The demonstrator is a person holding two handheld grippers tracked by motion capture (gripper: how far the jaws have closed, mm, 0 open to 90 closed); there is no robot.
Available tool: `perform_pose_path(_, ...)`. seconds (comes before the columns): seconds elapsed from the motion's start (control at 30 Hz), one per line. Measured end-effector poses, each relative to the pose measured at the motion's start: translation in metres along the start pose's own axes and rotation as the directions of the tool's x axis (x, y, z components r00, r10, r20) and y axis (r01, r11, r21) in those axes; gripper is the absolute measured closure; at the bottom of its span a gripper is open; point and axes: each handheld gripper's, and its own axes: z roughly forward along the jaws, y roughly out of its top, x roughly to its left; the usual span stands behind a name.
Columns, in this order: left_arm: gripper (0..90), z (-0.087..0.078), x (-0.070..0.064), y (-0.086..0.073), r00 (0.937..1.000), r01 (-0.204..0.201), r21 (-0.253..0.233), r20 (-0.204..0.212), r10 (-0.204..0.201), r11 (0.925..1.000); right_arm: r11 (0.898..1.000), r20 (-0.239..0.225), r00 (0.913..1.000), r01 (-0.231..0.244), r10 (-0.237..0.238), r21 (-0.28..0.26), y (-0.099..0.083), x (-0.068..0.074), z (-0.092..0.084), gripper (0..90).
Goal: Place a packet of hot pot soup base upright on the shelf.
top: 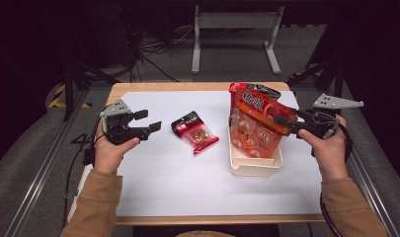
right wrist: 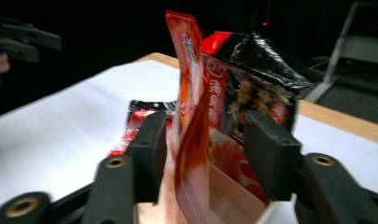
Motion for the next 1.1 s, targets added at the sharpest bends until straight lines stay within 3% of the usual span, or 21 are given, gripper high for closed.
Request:
perform_pose_path(0.27,30.0,0.004,0.006,-0.004,0.9999,0.006,0.004,-0.010,-0.006,1.0000,1.000,0.011,0.9999,-0.005,0.006,-0.025,-0.008,-0.004,-0.021,39.1)
perform_pose_path(0.67,30.2,0.016,0.009,-0.002,1.0000,0.007,0.011,-0.004,-0.007,0.9999,0.999,0.083,0.9964,-0.012,0.014,-0.034,-0.029,-0.003,-0.050,31.8)
perform_pose_path(1.1,29.9,0.027,0.014,-0.004,0.9995,0.003,0.019,-0.033,-0.003,0.9998,0.999,0.171,0.9844,-0.038,0.040,-0.021,-0.062,-0.011,-0.052,31.0)
